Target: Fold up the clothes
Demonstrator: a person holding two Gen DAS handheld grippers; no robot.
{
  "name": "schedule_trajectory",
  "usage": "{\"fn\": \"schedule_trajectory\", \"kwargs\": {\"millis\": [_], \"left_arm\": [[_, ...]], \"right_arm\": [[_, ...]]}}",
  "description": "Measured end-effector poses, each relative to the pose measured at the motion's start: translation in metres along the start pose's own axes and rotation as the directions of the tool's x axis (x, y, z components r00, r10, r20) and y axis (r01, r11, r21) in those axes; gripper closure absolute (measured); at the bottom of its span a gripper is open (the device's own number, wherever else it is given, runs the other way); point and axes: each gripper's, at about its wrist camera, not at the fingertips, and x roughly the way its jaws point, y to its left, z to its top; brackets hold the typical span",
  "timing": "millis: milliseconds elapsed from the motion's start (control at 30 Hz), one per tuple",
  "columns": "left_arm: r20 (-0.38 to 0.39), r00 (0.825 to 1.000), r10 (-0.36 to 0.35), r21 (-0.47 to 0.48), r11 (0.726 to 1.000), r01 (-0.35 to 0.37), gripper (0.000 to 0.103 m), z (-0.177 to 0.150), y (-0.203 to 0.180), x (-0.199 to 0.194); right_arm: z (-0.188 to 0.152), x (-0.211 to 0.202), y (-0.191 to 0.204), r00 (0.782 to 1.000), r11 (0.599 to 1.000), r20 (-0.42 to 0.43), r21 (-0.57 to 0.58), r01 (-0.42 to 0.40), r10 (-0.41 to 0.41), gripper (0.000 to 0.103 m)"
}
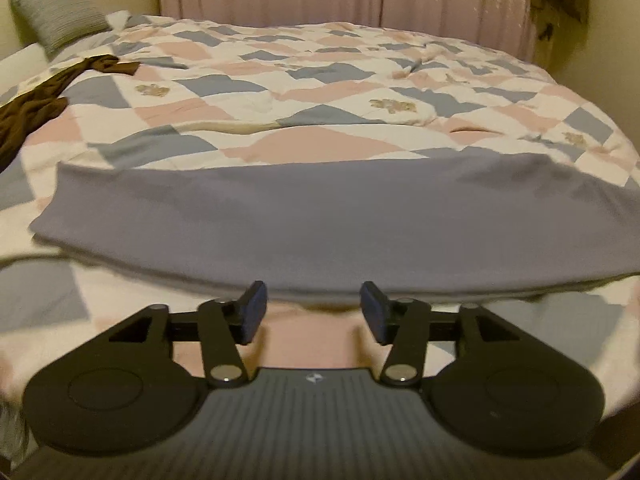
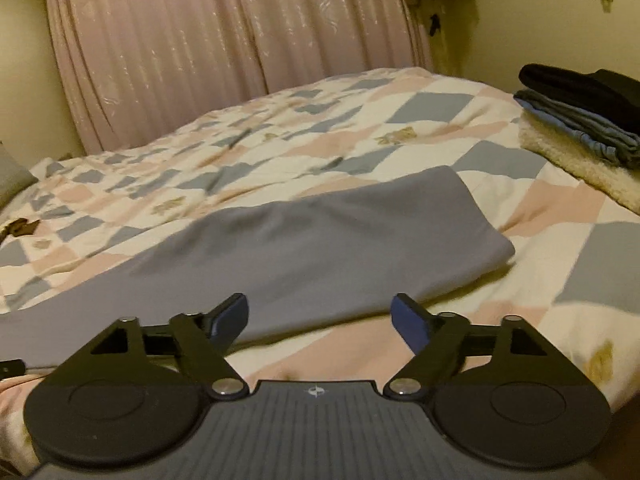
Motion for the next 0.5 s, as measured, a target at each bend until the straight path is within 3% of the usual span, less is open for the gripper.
{"fn": "schedule_trajectory", "kwargs": {"millis": [100, 233, 500], "left_arm": [[0.005, 1.000, 0.008, -0.018, 1.000, -0.008, 0.054, -0.009, -0.017, -0.033], [0.032, 0.999, 0.025, -0.007, 1.000, -0.024, 0.039, -0.021, -0.039, -0.078], [0.099, 0.994, 0.044, 0.014, 0.999, -0.046, 0.033, -0.038, -0.055, -0.144]], "right_arm": [[-0.008, -0.028, 0.010, 1.000, 1.000, 0.007, -0.017, -0.024, 0.024, 0.018], [-0.013, -0.062, 0.019, 0.998, 0.997, 0.041, -0.071, -0.037, 0.040, 0.012], [-0.015, -0.103, 0.024, 0.994, 0.993, 0.079, -0.086, -0.075, 0.082, 0.006]]}}
